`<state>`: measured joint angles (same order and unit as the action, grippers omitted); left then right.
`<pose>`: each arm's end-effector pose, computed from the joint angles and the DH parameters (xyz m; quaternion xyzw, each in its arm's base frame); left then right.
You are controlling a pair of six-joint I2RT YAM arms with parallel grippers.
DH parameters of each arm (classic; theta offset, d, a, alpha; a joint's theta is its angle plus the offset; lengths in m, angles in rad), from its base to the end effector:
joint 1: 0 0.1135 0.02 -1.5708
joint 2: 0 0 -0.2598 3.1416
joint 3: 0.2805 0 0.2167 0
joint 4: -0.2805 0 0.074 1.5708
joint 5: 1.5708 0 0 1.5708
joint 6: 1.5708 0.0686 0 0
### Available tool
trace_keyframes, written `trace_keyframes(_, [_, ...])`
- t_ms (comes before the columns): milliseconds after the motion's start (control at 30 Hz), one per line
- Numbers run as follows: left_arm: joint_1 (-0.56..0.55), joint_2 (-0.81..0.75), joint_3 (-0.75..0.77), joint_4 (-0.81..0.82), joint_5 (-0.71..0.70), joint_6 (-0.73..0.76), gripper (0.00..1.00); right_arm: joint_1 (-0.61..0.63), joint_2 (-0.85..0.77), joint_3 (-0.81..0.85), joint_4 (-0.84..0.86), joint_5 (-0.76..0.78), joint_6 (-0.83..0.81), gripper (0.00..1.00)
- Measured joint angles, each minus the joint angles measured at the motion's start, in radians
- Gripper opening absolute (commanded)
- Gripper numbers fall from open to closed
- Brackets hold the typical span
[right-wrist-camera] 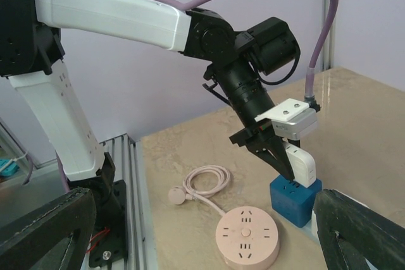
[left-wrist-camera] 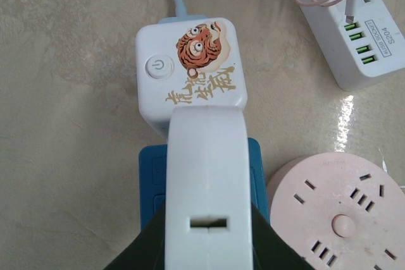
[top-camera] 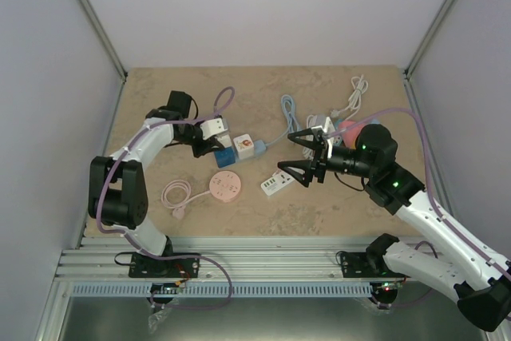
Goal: Insert the plug
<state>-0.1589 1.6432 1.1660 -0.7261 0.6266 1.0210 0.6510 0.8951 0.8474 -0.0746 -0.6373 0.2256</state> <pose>0.2877 -0.0869 0.2094 0.5671 0.7459 -0.2027 0.2845 0.1316 0.1516 0.3505 -0.3530 0.6514 0.4795 0.4702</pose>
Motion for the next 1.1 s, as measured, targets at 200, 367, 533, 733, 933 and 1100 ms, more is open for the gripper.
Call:
trace_keyframes(200, [-0.001,0.000,0.000,0.001,-0.007,0.000,0.00,0.000,0.000,-0.007,0.000,0.000,-0.001,0.95])
trace_keyframes(367, [-0.017,-0.001,-0.003,0.016,-0.047,-0.004,0.00,0.000,0.000,-0.007,0.000,0.000,-0.004,0.95])
trace_keyframes(533, [-0.026,-0.001,-0.003,0.021,-0.076,-0.012,0.00,0.000,0.000,-0.007,0.000,0.001,-0.005,0.95])
trace_keyframes(733, [-0.035,-0.001,-0.005,0.022,-0.090,-0.029,0.00,0.000,0.000,-0.007,-0.001,0.006,-0.010,0.96])
trace_keyframes(933, [-0.043,-0.028,-0.052,0.076,-0.103,-0.054,0.00,0.000,0.000,-0.007,0.000,0.010,-0.016,0.96])
trace_keyframes(1100, [-0.053,-0.045,-0.103,0.132,-0.121,-0.079,0.00,0.000,0.000,-0.007,0.000,0.010,-0.017,0.95])
